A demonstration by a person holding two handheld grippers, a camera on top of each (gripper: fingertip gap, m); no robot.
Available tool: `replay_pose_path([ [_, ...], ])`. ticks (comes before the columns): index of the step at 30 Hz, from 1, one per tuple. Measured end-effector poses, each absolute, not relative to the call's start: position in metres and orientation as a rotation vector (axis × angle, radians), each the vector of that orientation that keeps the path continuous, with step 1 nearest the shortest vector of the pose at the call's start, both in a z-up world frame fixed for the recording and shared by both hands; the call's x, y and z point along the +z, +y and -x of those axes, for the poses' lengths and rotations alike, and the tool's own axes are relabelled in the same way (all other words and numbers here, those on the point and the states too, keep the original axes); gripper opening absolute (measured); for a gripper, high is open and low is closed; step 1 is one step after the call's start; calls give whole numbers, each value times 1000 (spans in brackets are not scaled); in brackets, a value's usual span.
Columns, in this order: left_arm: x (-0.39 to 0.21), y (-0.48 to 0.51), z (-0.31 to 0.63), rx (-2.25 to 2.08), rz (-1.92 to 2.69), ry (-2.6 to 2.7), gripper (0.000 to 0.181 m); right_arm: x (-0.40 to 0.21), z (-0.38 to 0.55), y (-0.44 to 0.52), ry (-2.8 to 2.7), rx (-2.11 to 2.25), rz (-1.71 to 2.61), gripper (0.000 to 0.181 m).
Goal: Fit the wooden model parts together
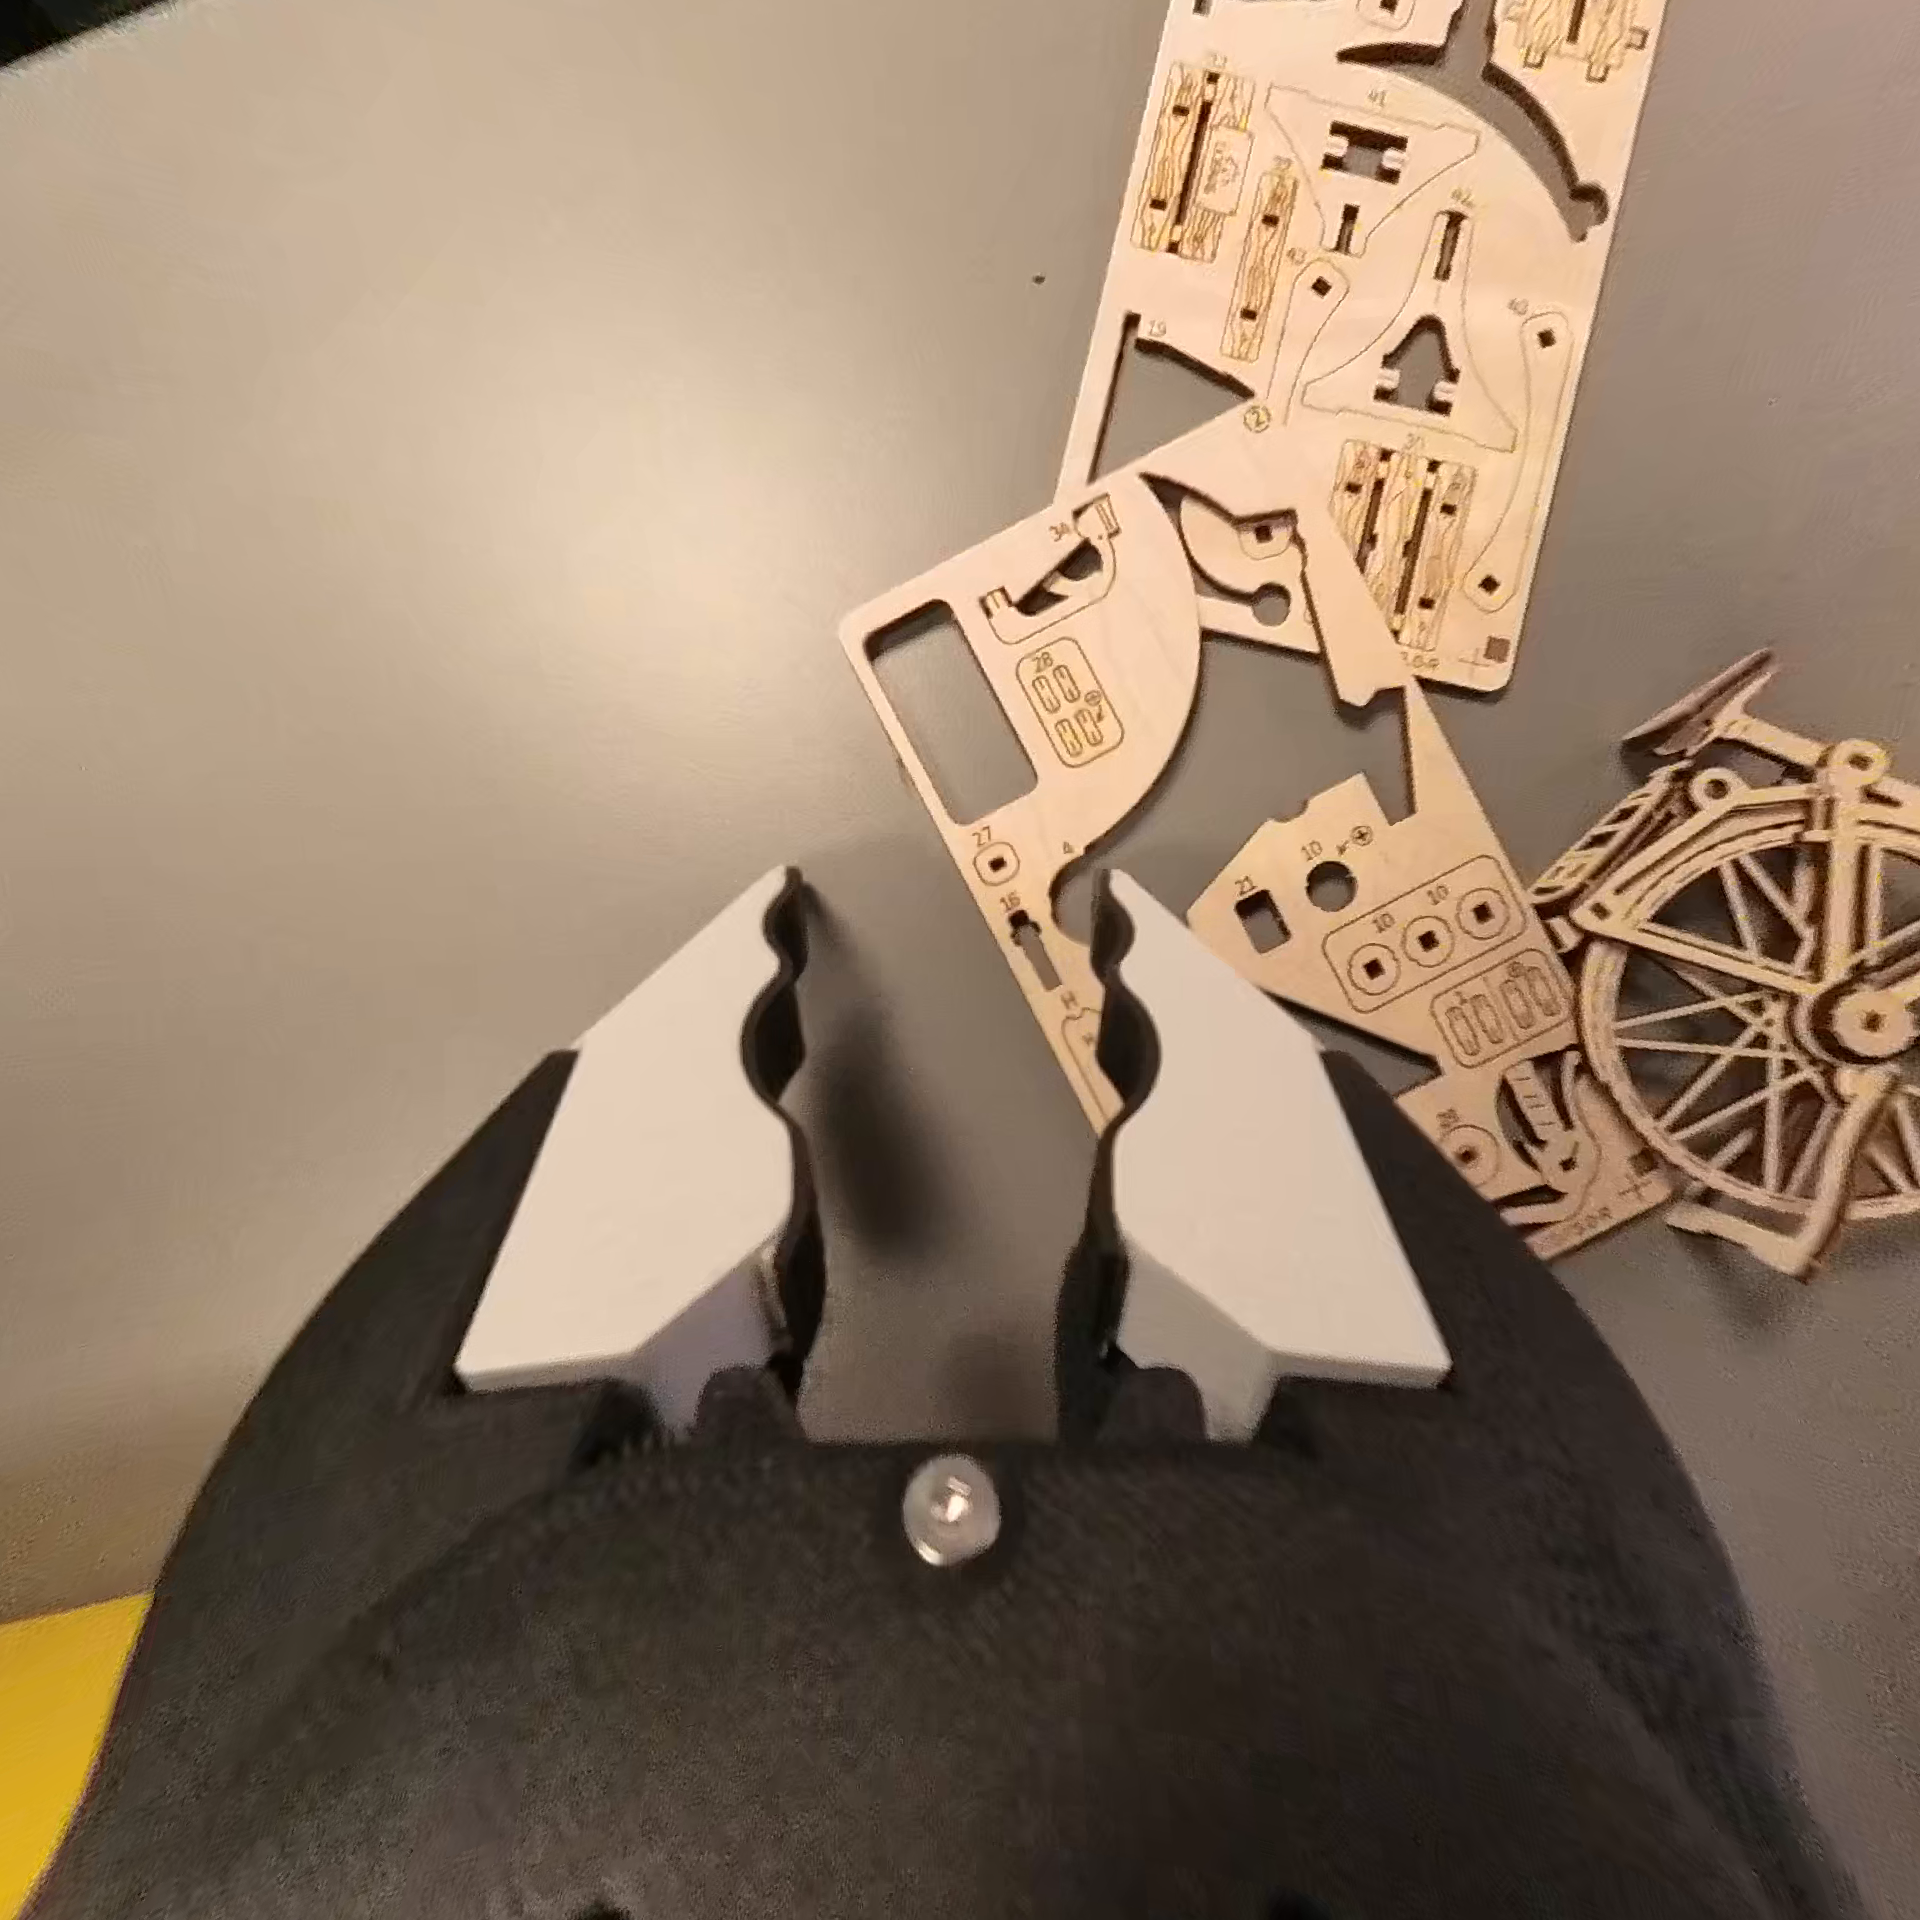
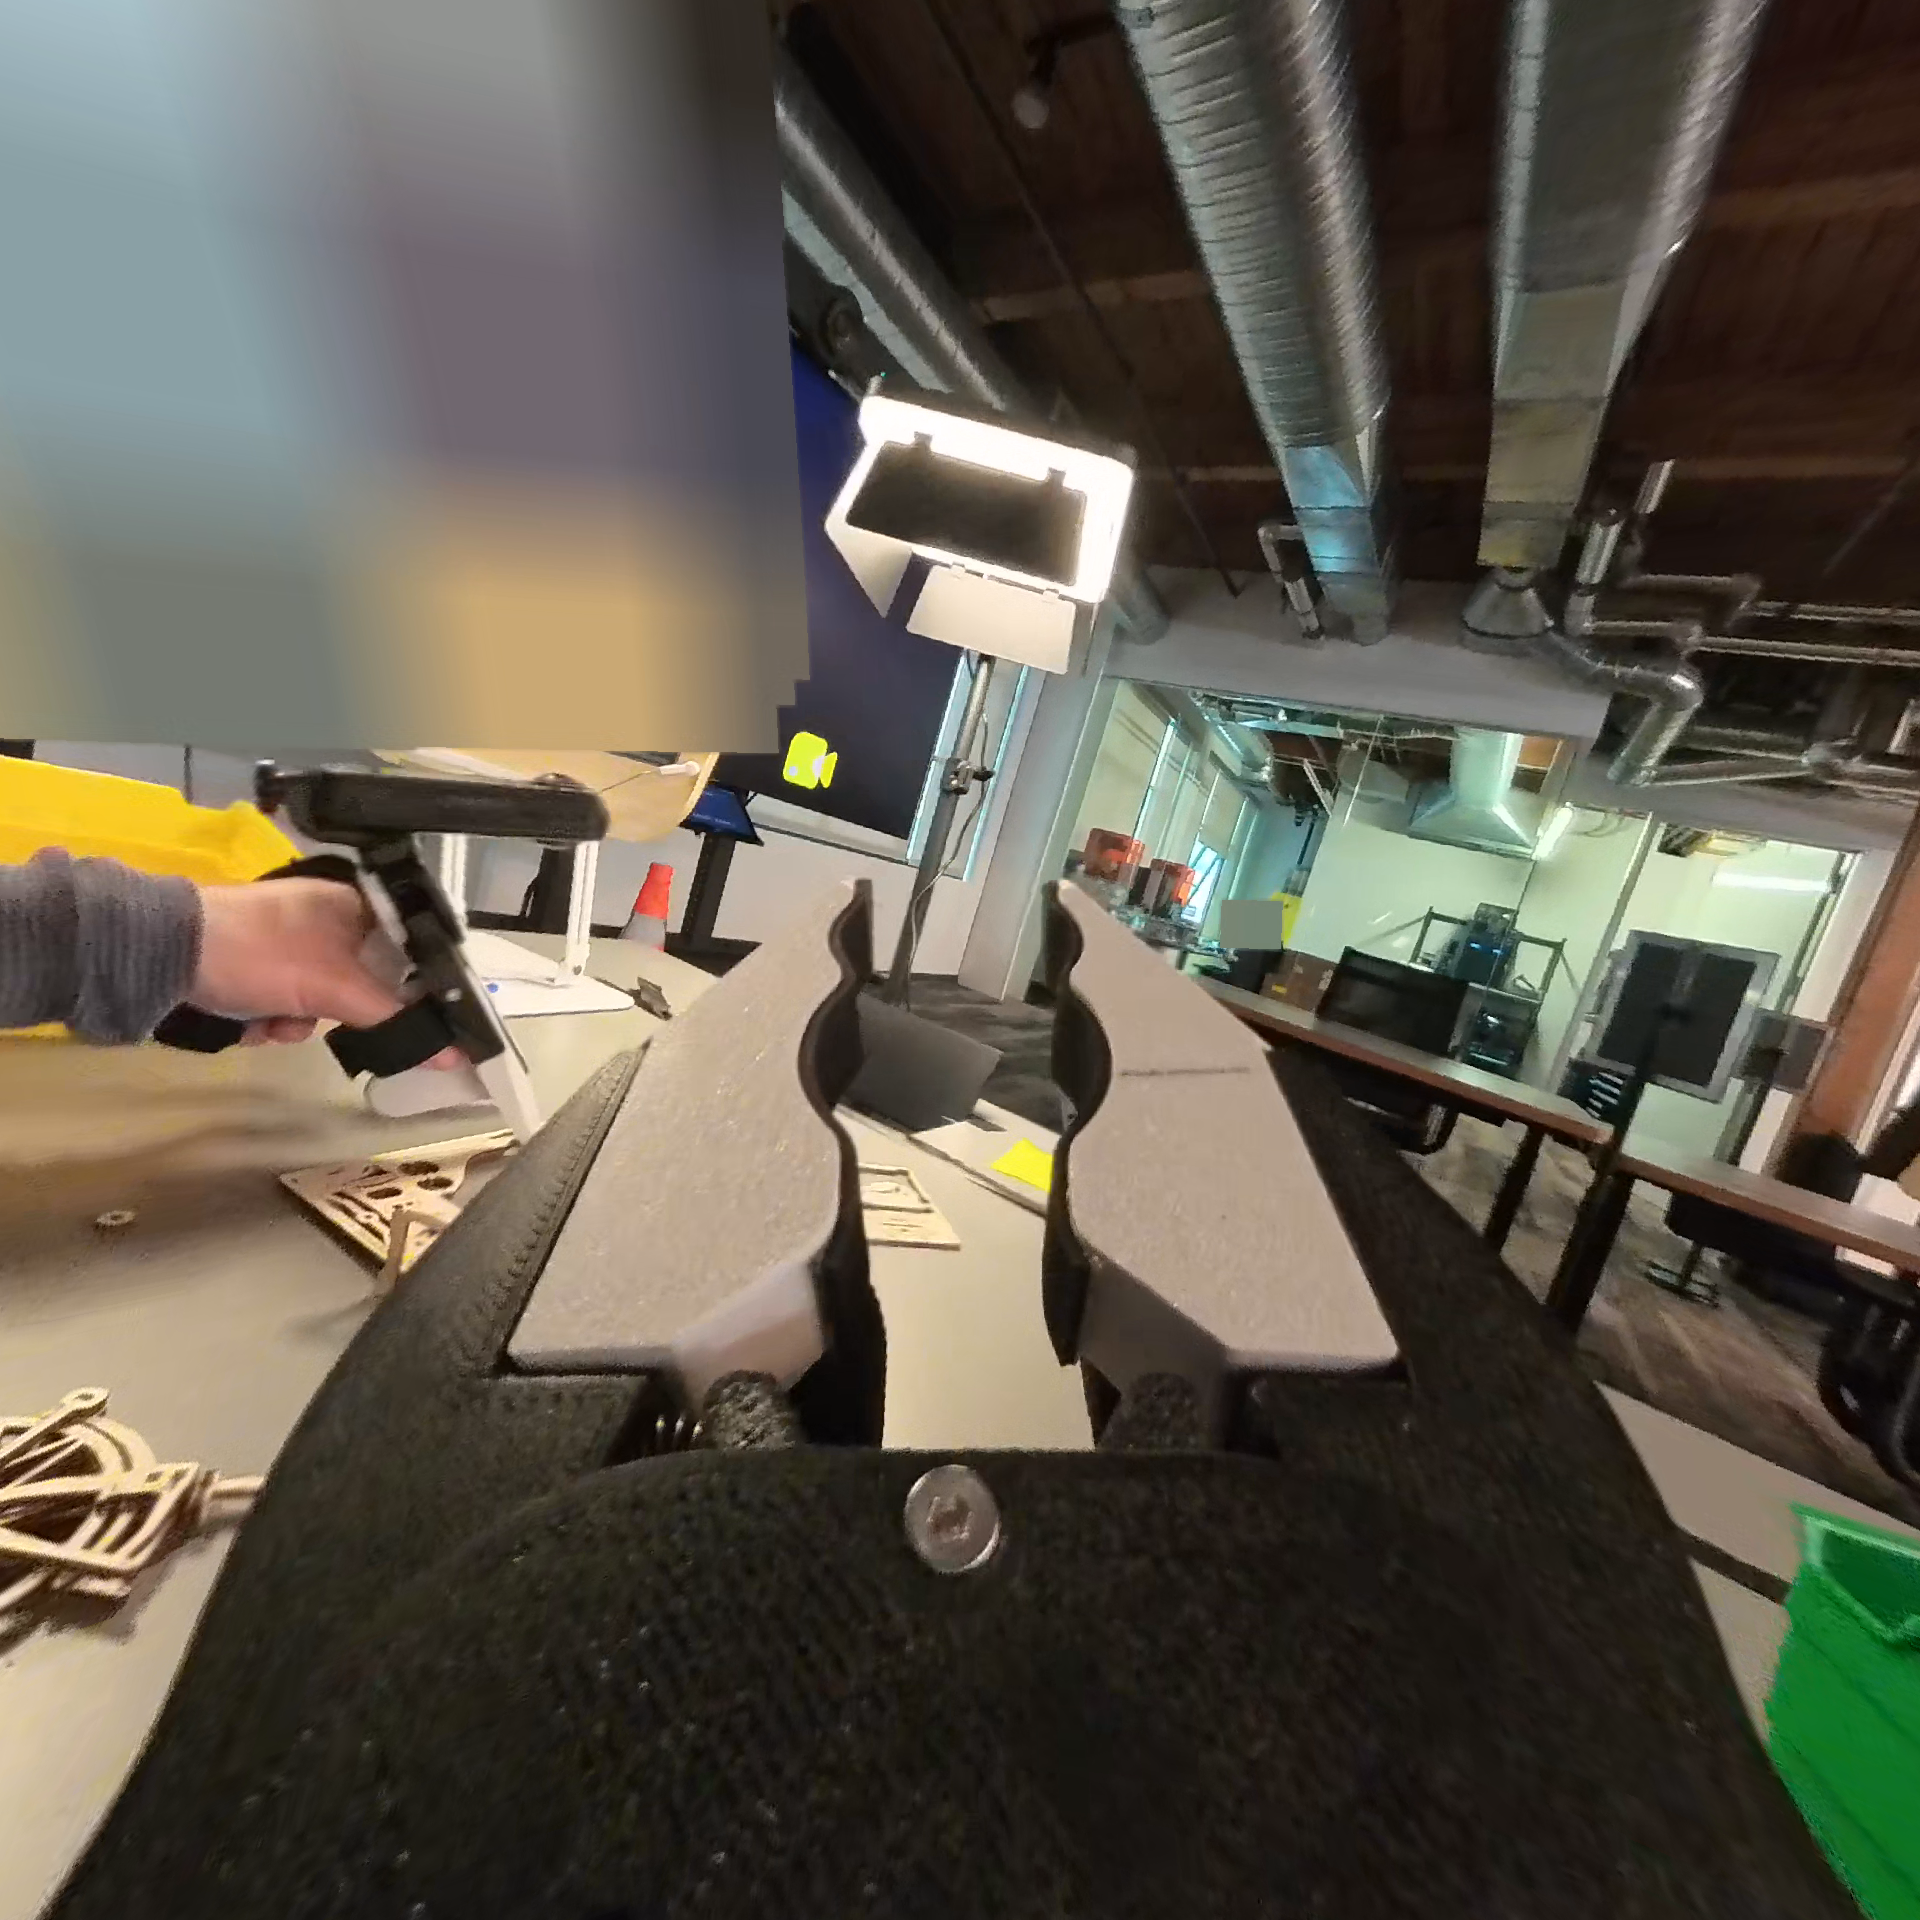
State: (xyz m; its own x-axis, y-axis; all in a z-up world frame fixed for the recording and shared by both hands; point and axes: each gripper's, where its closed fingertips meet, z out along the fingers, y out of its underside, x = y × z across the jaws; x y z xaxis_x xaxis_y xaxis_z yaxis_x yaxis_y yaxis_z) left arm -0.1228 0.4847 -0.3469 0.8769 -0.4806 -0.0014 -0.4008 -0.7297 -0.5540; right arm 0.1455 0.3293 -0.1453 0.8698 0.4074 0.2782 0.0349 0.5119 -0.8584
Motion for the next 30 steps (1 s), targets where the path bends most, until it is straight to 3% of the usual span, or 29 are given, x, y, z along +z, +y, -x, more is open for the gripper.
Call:
replay_pose_path([
  [7, -348, 483, 122, -156, 2615, 635, 49, -152, -133, 328, -534, 237, 1024, 29],
  [12, -348, 473, 116, -78, 2667, 712, 14, -153, -124, 326, -536, 298, 1026, 29],
  [19, -333, 477, 129, -22, 2476, 699, 12, -168, -92, 318, -675, 302, 1036, 29],
  [25, -267, 462, 145, -375, 2093, 447, 11, -202, -45, 337, -809, 295, 1192, 28],
  [30, -218, 430, 152, -520, 1880, 305, 11, -222, 36, 355, -794, 720, 1490, 59],
])
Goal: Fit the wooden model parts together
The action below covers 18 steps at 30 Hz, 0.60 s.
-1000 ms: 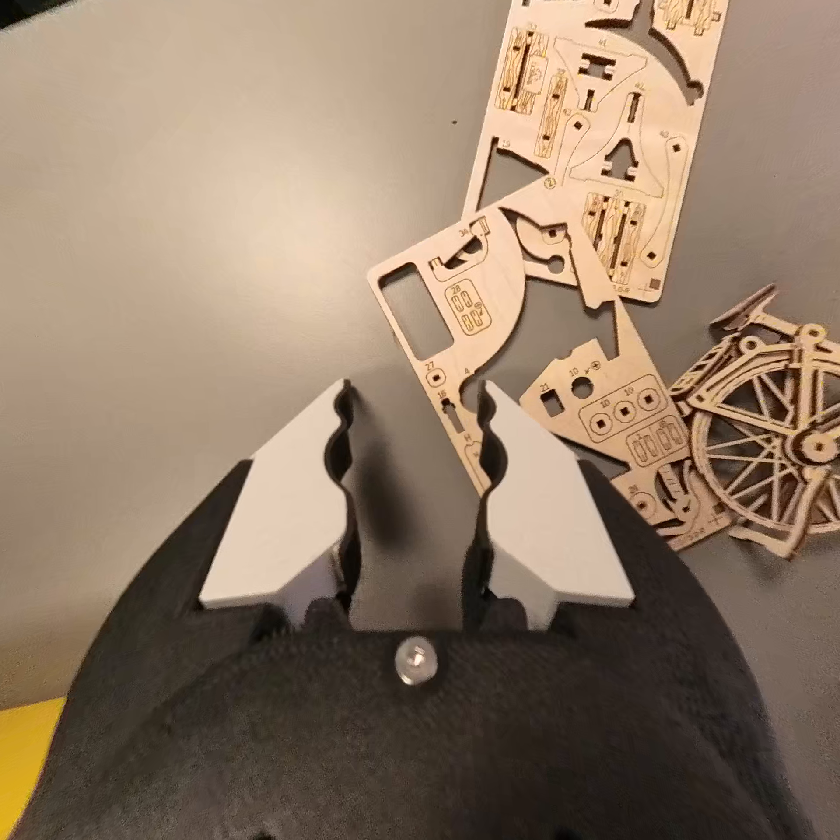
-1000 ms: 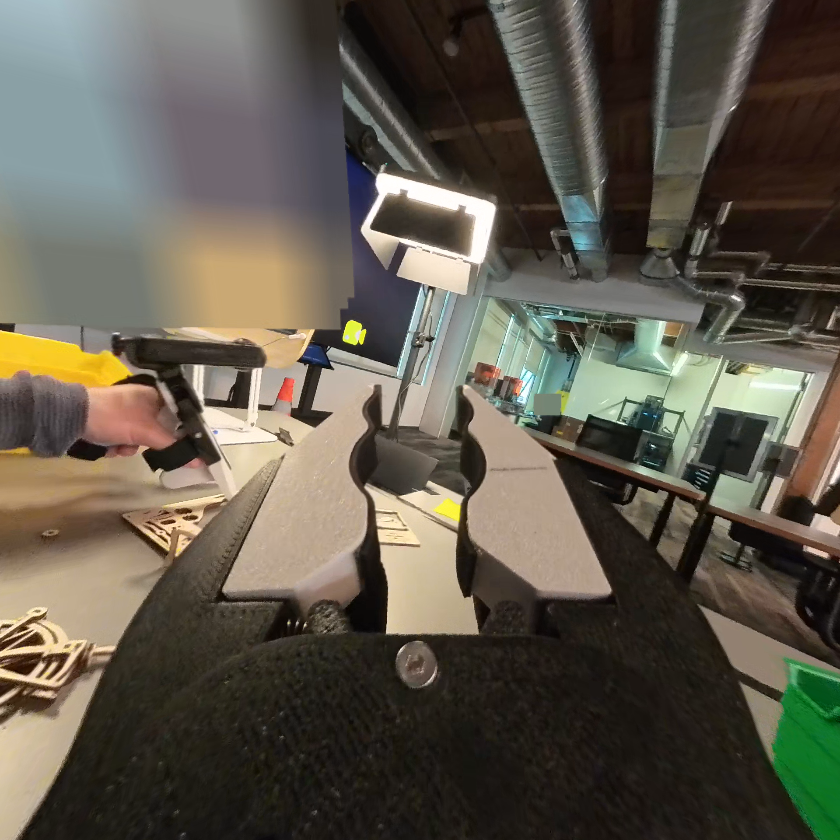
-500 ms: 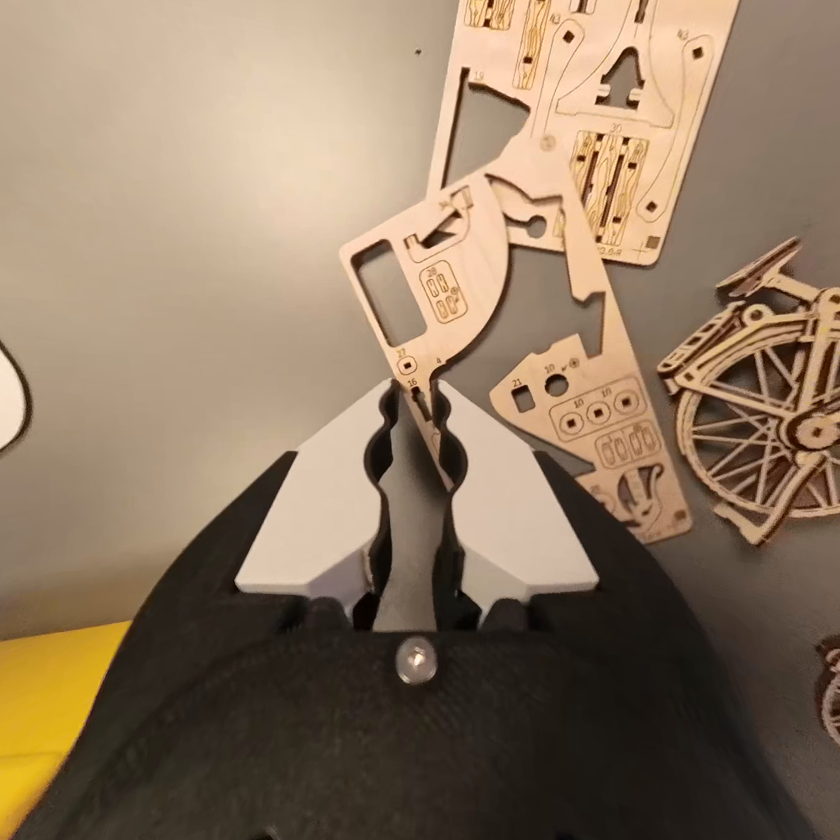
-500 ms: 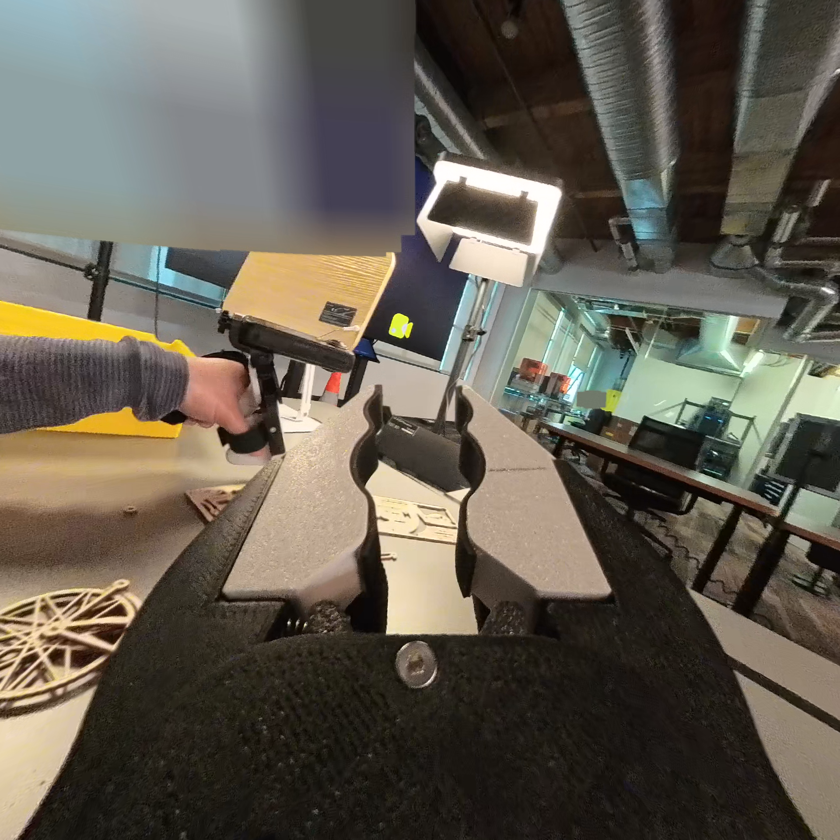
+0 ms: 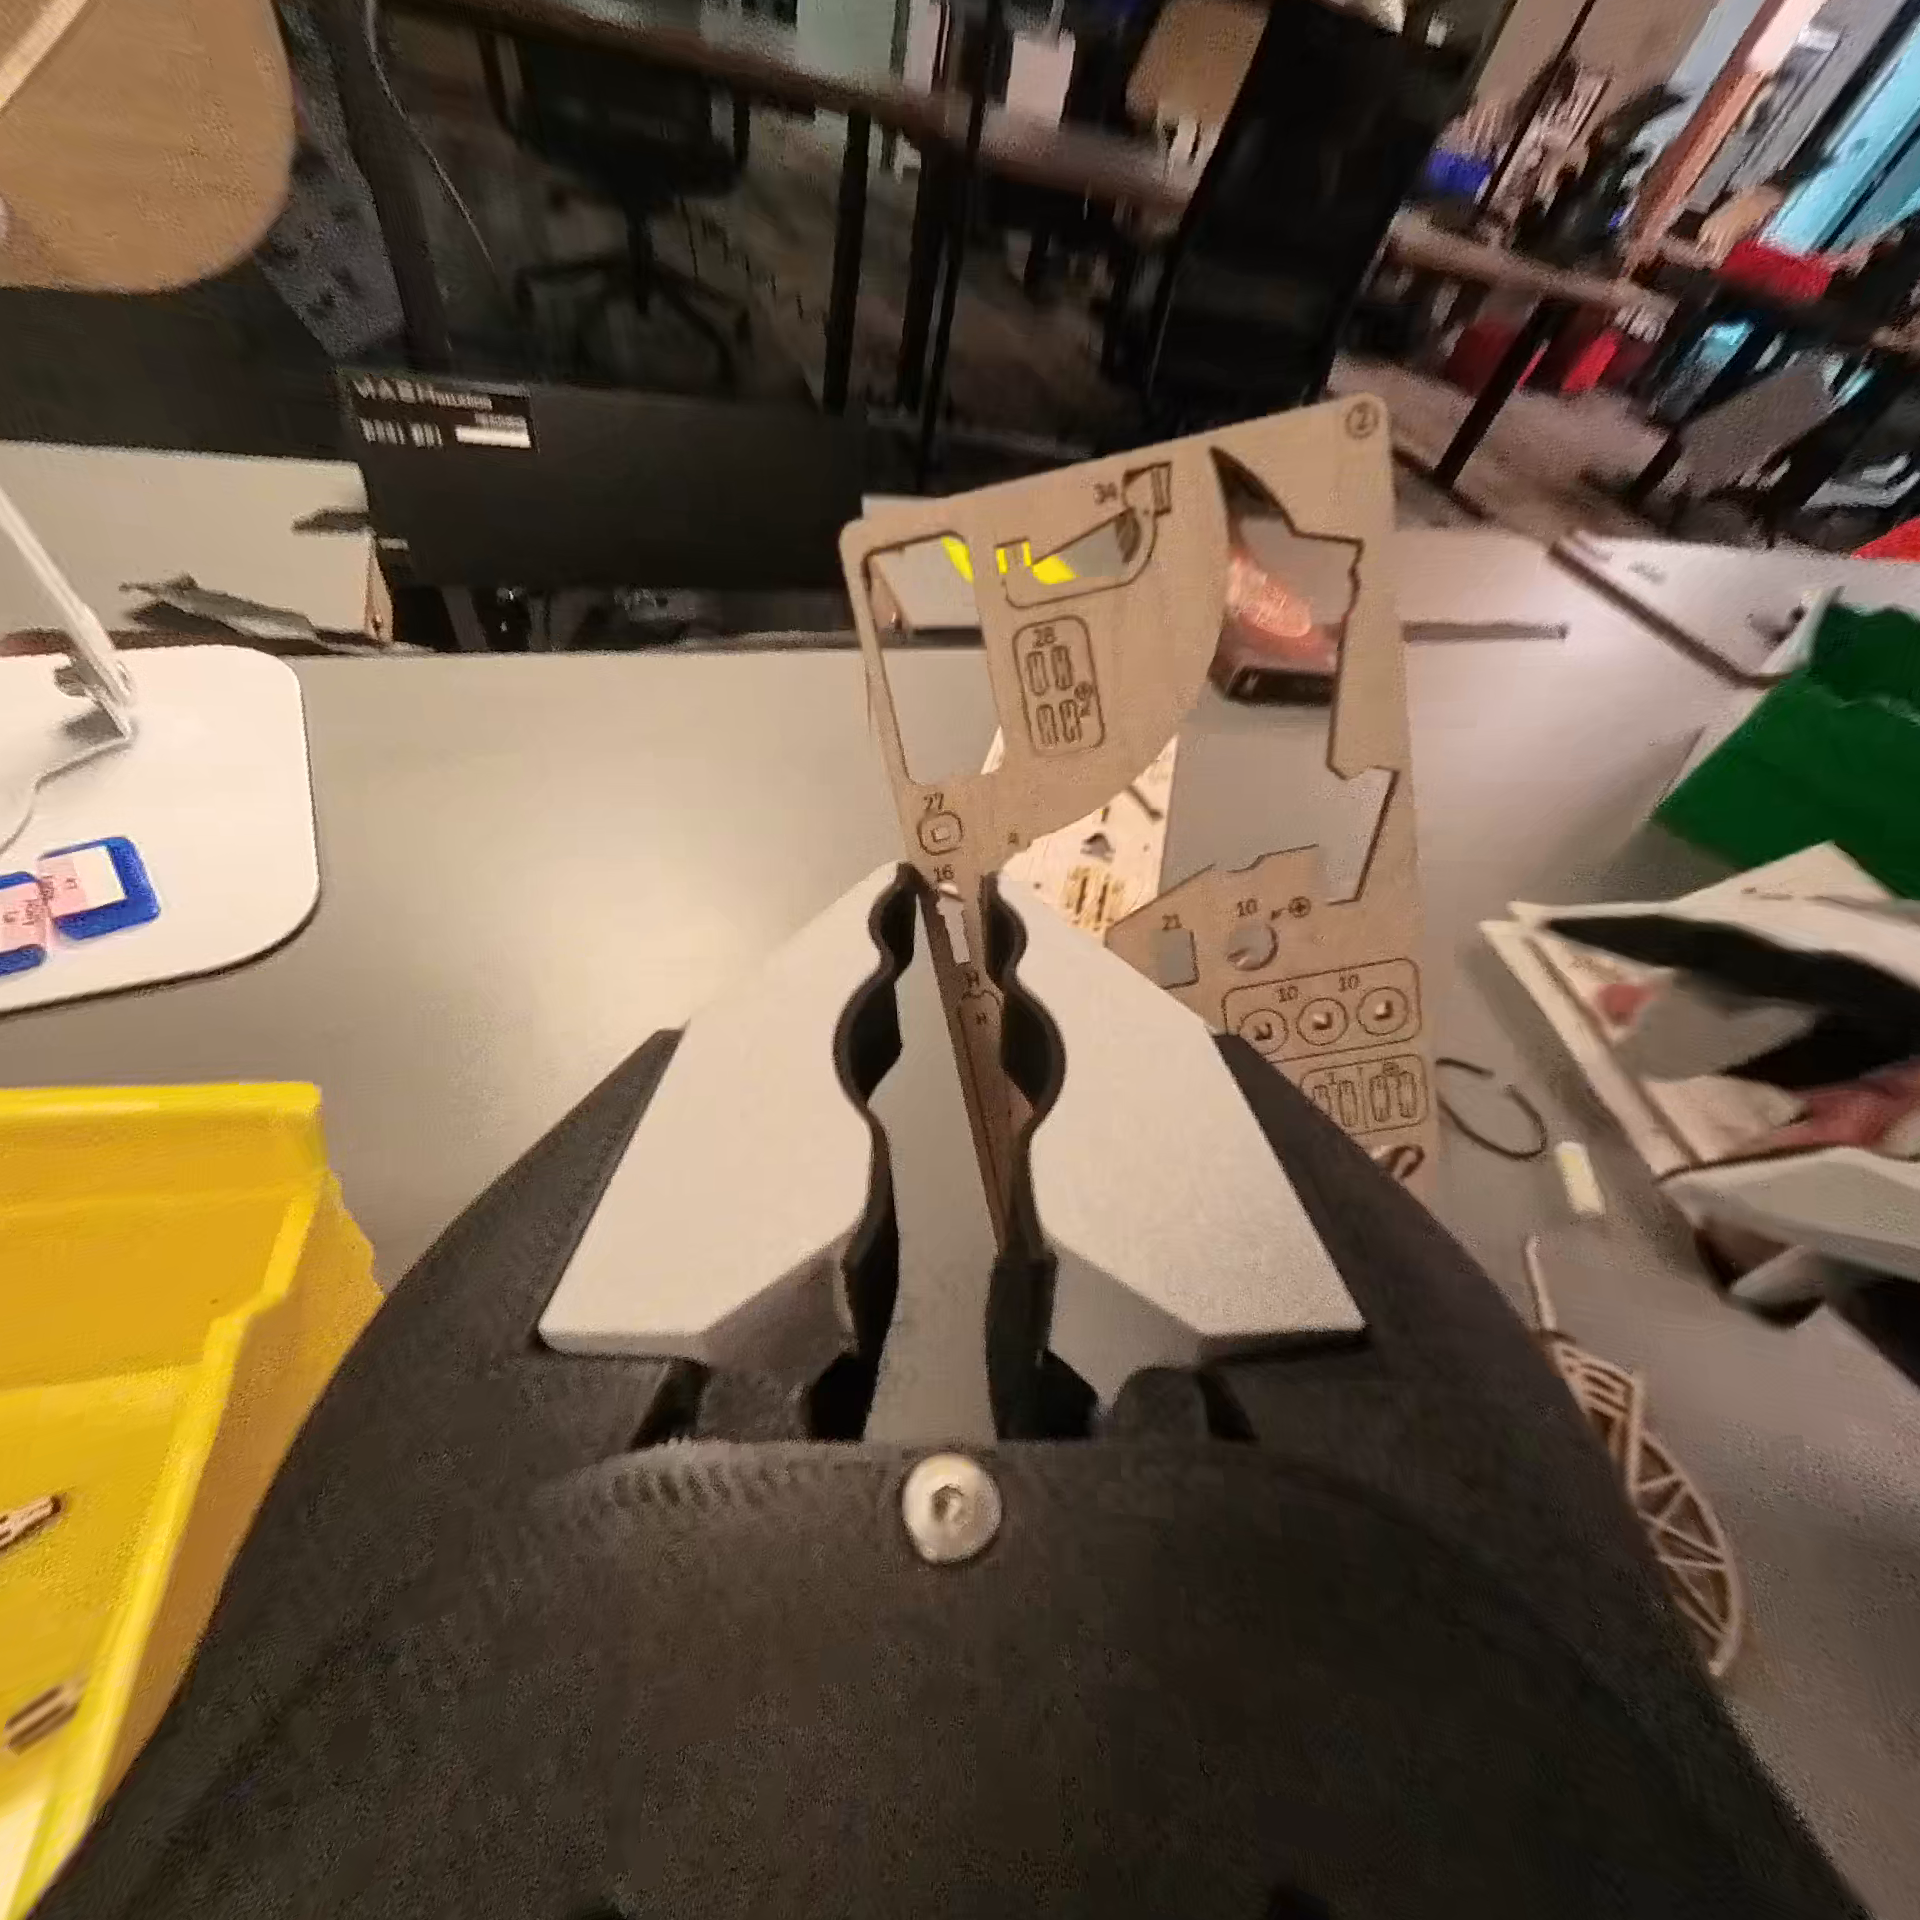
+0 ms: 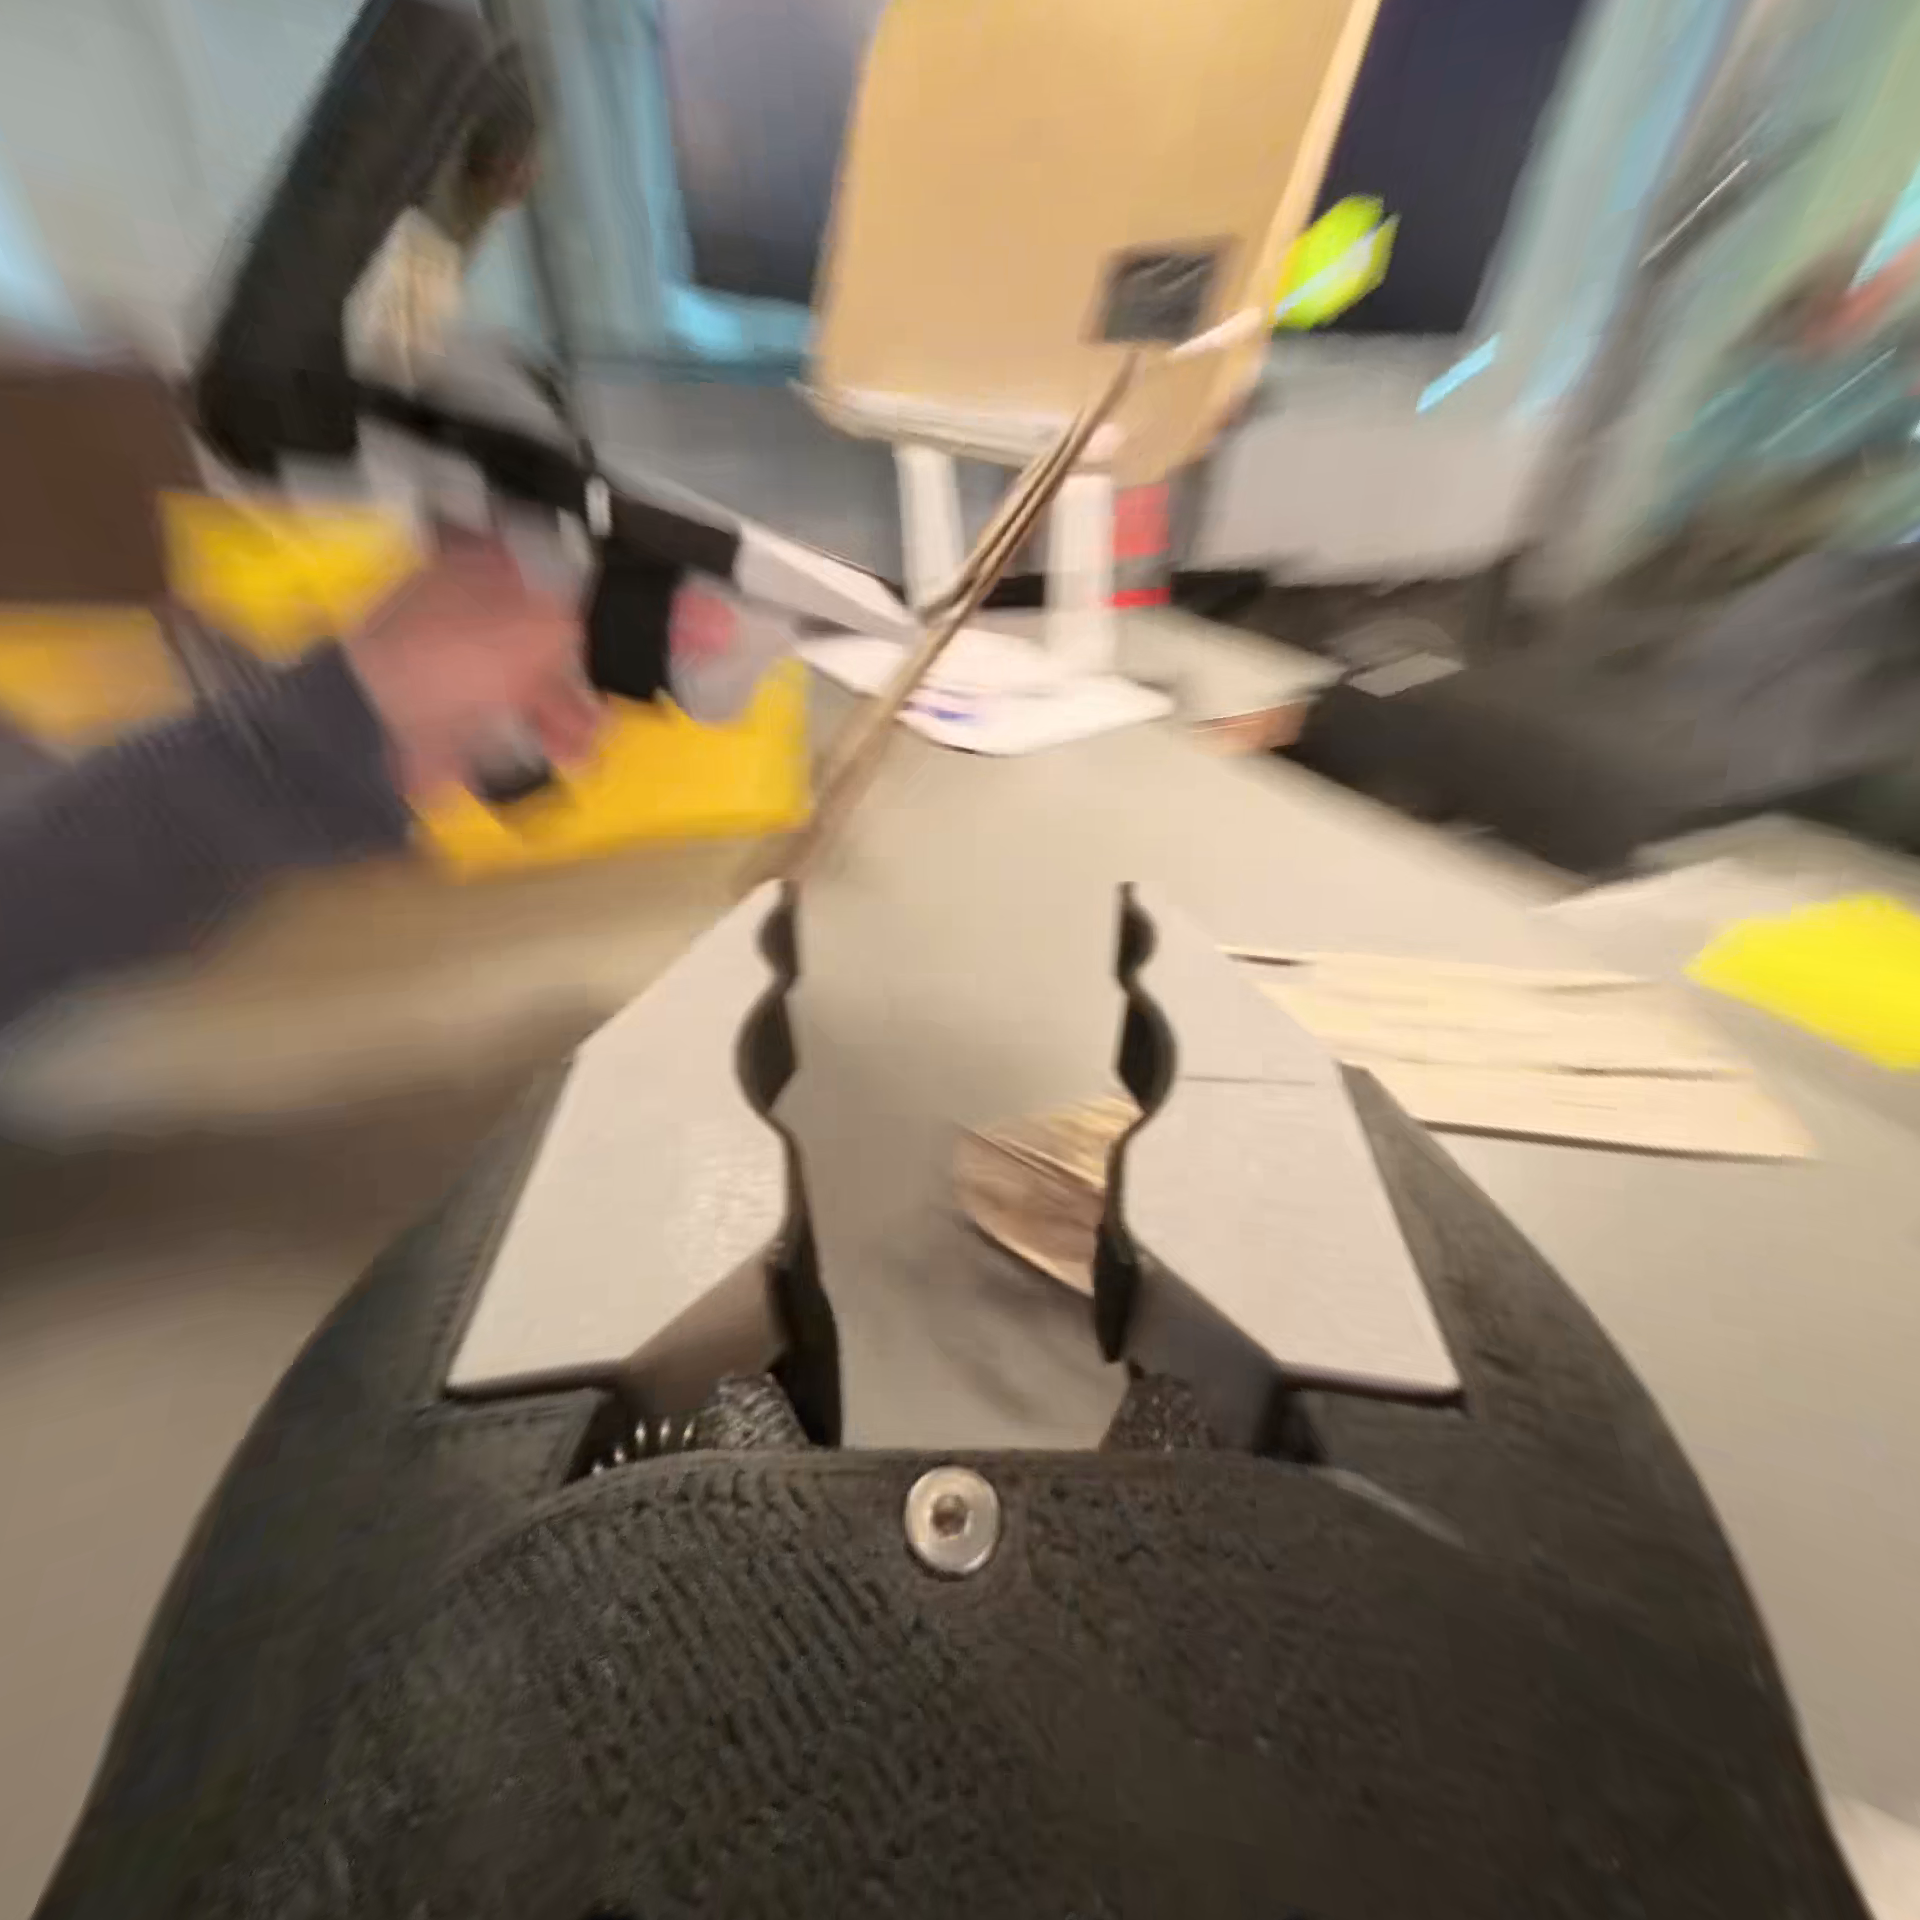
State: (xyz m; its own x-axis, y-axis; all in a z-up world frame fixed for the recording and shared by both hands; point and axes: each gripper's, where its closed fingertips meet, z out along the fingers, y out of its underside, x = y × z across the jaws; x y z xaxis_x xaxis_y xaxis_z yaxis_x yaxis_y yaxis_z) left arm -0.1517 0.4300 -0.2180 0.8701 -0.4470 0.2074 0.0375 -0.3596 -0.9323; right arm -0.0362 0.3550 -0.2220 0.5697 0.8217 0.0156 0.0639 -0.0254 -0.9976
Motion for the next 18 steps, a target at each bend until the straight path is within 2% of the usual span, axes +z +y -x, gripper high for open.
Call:
replay_pose_path([
  [2, -208, 420, 147, -527, 1848, 301, 11, -215, 66, 349, -737, 976, 1531, 67],
  [4, -201, 410, 138, -560, 1825, 311, 12, -217, 86, 347, -728, 1033, 1566, 64],
  [6, -193, 401, 130, -609, 1790, 324, 11, -224, 95, 348, -764, 920, 1587, 38],
  [7, -190, 396, 126, -624, 1776, 343, 11, -224, 97, 347, -788, 874, 1571, 14],
  [8, -187, 392, 124, -638, 1761, 349, 11, -222, 96, 344, -805, 850, 1538, 4],
  [9, -184, 388, 124, -662, 1739, 345, 15, -218, 93, 343, -812, 843, 1511, 2],
  [11, -188, 380, 125, -716, 1766, 351, 61, -210, 88, 333, -858, 965, 1458, 0],
  [12, -191, 373, 120, -794, 1781, 390, 72, -205, 84, 329, -864, 1054, 1445, 0],
  [13, -192, 363, 111, -924, 1779, 441, 71, -201, 80, 324, -874, 1147, 1437, 0],
  [16, -184, 324, 87, -1397, 1717, 608, 45, -193, 67, 318, -869, 1379, 1440, 0],
  [18, -189, 308, 79, -1529, 1714, 721, 31, -191, 62, 314, -871, 1487, 1443, 0],
])
